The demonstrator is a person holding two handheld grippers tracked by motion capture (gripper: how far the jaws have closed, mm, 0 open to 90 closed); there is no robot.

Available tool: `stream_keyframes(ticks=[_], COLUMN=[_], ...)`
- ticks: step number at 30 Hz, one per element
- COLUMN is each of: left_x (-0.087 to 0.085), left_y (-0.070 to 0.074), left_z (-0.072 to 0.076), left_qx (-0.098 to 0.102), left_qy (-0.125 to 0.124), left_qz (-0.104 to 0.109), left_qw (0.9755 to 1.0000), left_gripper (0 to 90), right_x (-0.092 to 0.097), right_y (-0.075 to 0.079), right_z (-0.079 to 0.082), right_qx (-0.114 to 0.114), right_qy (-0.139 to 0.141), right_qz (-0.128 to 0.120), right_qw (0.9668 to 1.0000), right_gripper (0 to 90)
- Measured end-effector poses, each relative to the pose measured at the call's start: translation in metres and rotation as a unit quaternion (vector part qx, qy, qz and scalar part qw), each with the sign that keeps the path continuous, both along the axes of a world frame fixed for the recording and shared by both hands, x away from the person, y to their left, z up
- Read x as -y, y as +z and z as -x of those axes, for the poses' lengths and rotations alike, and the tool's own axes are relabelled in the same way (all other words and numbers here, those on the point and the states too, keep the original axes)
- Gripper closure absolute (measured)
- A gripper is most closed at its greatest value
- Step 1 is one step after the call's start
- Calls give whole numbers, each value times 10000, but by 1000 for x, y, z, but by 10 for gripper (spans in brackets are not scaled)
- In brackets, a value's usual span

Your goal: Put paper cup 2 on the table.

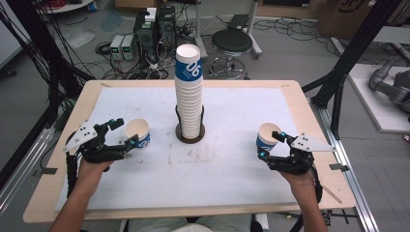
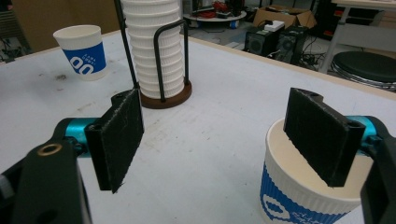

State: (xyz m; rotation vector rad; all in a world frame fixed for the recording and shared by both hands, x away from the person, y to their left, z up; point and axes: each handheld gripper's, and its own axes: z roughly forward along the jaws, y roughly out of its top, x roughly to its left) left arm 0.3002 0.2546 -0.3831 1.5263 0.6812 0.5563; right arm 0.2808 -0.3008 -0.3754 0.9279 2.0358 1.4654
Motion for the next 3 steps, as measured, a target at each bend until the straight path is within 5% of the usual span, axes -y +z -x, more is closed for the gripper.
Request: stream_keyframes(ticks=[3], left_x=[-1], left_y=[0], left_z=[0], left_qx=[4], left_qy=[33], left_qz=[5], left_qw=[10000], left_gripper=[160], right_x=[1], right_y=[0], right_z=[-1], right_qx=[-17], right_qy=[1], right_qz=[-24], right_qw=[10000], right_gripper=[206])
